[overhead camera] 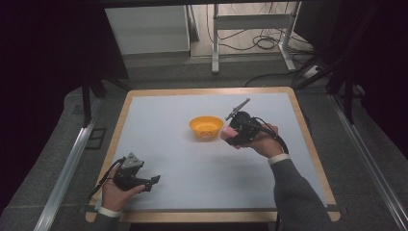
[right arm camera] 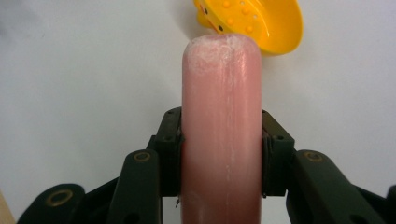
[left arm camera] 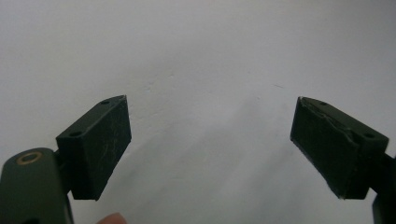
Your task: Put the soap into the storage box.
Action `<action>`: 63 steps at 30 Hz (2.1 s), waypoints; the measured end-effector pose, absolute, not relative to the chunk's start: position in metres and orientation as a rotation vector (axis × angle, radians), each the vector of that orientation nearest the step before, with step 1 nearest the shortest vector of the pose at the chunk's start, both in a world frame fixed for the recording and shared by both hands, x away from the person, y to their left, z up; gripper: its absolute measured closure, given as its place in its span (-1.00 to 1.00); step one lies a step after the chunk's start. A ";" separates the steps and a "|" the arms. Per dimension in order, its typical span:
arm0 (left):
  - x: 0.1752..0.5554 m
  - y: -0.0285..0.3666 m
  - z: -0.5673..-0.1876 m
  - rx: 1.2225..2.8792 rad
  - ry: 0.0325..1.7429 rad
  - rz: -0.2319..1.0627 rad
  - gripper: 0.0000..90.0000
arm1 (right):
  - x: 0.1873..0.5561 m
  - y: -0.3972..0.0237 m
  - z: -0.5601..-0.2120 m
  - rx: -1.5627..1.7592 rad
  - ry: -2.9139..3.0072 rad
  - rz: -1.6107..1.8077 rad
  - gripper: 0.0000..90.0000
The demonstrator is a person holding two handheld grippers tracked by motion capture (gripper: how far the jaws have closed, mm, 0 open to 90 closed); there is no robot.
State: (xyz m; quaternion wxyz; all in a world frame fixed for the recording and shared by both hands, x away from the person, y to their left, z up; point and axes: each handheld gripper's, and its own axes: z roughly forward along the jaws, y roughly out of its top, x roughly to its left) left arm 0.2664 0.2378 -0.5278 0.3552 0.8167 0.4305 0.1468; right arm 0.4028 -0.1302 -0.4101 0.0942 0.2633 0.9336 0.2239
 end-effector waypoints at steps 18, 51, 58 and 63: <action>0.266 0.238 -0.528 2.112 1.112 0.384 -0.71 | 0.421 -0.122 -0.404 0.735 2.761 0.734 0.32; 0.267 0.239 -0.528 2.115 1.110 0.385 -0.71 | 0.452 -0.101 -0.402 0.660 2.753 0.719 0.32; 0.266 0.239 -0.527 2.114 1.111 0.393 -0.72 | 0.461 -0.094 -0.408 0.647 2.765 0.709 0.32; 0.267 0.239 -0.528 2.118 1.108 0.392 -0.72 | 0.470 -0.091 -0.412 0.629 2.773 0.712 0.32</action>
